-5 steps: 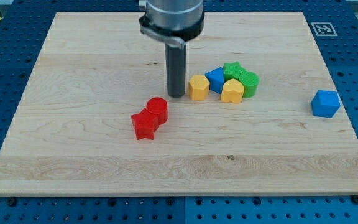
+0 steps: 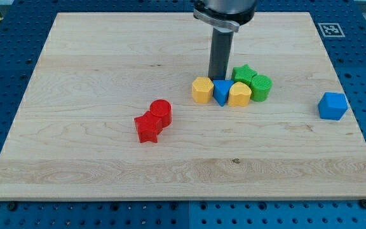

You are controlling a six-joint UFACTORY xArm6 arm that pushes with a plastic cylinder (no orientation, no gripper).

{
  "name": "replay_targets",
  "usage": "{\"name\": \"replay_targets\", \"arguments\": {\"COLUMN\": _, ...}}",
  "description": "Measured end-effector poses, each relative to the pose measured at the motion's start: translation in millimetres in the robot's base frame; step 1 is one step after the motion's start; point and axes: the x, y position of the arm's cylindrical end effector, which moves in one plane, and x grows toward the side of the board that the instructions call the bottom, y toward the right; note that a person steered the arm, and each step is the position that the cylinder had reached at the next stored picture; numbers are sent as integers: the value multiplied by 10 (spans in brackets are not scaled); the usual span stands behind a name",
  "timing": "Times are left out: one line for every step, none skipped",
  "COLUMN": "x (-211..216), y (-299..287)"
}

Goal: Push the blue triangle parallel to the right of the red star

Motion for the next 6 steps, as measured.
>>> {"name": "replay_targets", "arguments": {"x": 157, "y": -34}}
{"name": "replay_targets", "arguments": {"x": 257, "y": -240}}
{"name": "replay_targets", "arguments": {"x": 240, "y": -195}}
{"name": "replay_targets", "arguments": {"x": 265, "y": 12}}
{"name": "replay_targets", "arguments": {"x": 378, "y": 61}}
{"name": "replay_targets", "arguments": {"x": 381, "y": 61}}
